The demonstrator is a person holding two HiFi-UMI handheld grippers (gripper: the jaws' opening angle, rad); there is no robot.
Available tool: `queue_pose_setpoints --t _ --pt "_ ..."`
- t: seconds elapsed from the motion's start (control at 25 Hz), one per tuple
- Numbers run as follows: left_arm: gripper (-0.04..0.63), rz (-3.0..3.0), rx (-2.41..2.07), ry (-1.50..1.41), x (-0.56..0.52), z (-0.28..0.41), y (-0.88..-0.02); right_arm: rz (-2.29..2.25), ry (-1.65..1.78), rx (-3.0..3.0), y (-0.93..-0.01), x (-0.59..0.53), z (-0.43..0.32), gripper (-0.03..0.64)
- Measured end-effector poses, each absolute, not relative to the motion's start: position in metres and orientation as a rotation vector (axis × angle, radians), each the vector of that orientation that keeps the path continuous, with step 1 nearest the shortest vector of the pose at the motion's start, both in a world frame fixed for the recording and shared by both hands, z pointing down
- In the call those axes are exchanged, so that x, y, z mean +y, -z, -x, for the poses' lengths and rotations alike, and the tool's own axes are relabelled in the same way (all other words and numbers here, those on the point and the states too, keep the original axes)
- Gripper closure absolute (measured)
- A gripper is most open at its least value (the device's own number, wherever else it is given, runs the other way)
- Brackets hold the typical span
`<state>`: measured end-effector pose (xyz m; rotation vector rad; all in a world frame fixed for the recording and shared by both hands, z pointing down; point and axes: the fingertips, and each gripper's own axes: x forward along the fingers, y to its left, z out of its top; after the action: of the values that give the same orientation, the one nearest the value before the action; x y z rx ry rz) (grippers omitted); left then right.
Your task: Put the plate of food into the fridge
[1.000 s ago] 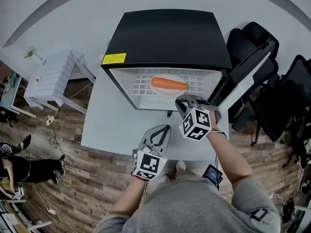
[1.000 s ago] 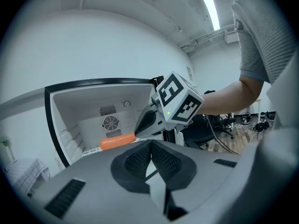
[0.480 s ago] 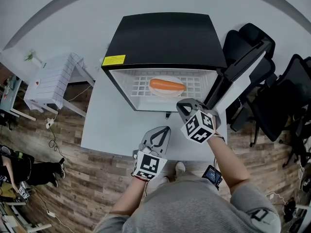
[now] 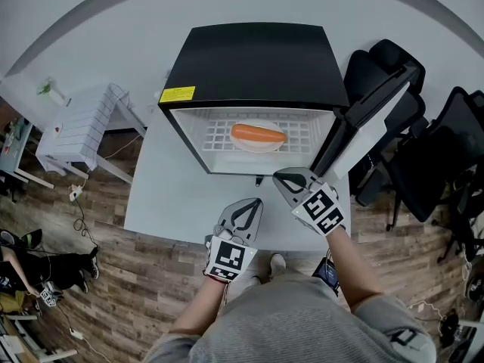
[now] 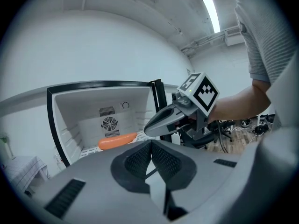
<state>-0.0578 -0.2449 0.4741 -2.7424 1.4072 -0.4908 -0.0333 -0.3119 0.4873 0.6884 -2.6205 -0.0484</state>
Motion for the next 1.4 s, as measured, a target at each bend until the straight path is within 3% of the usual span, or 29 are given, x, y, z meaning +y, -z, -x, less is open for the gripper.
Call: queue_pose_setpoints --t 0.44,0.8,1.4 --pt "0.584 2.766 1.401 0.456 -0.238 0.053 -0.469 -0.659 -0.106 -2.834 -0.481 -0.273 0.029 0.604" --pt "0.584 2.786 1.380 0.440 -0.229 0.048 -0.466 -0.644 0.027 -2.956 -0.457 -0.239 0.029 0.603" --pt "0.584 2.823 1.300 0.457 -0.203 0.036 -0.468 -0.698 -0.075 -2.983 -0.460 -0.203 0.016 0.603"
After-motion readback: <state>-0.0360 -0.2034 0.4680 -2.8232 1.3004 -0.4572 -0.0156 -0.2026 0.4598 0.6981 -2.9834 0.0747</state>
